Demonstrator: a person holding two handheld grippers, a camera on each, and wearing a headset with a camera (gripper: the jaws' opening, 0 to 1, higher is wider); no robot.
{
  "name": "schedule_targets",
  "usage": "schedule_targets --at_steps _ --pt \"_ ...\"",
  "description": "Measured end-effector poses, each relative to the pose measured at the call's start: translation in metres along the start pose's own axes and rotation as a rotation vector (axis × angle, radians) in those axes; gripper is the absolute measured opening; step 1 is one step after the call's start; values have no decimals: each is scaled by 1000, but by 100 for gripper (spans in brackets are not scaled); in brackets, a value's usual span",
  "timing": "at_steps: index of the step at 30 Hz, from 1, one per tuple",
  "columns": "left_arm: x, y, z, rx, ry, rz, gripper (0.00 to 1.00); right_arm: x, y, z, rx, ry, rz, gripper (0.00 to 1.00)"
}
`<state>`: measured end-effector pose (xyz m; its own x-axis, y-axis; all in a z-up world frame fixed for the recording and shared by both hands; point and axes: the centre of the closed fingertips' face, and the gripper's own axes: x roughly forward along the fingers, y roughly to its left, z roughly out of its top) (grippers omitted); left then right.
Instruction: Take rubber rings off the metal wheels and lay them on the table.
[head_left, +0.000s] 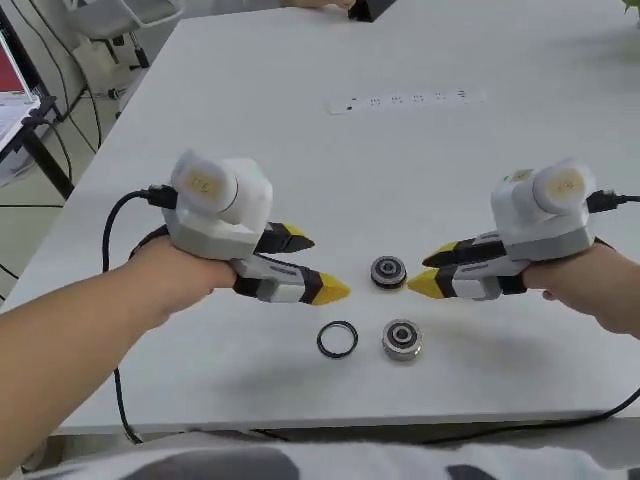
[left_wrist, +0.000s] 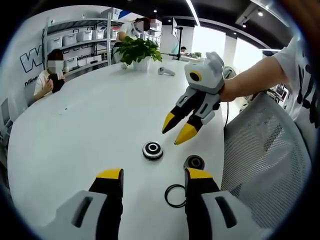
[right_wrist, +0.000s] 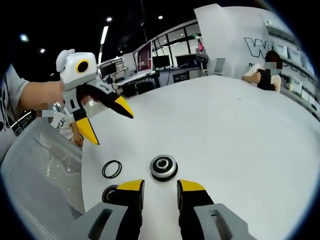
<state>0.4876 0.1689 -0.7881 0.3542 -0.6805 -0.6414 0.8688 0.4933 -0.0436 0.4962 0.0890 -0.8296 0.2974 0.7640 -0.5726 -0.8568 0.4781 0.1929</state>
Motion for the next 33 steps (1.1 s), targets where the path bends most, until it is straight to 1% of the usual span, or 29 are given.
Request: schedule_targets --at_steps 3,8,15,26,29,33 --pt "6 1 0 1 5 -3 45 1 -2 -2 -1 3 -2 24" --pt "17 0 1 6 13 -21 44 4 -5 -4 -4 5 -1 24" --pt "31 3 1 11 22 -38 40 7 -9 -5 1 -4 4 24" --pt "52 3 5 0 17 -61 33 10 -14 -8 19 -9 6 24" --pt "58 3 7 -13 12 -68 32 10 -17 -7 23 -13 7 25" --pt "63 2 7 -21 12 -75 29 12 -16 -9 26 -12 10 25"
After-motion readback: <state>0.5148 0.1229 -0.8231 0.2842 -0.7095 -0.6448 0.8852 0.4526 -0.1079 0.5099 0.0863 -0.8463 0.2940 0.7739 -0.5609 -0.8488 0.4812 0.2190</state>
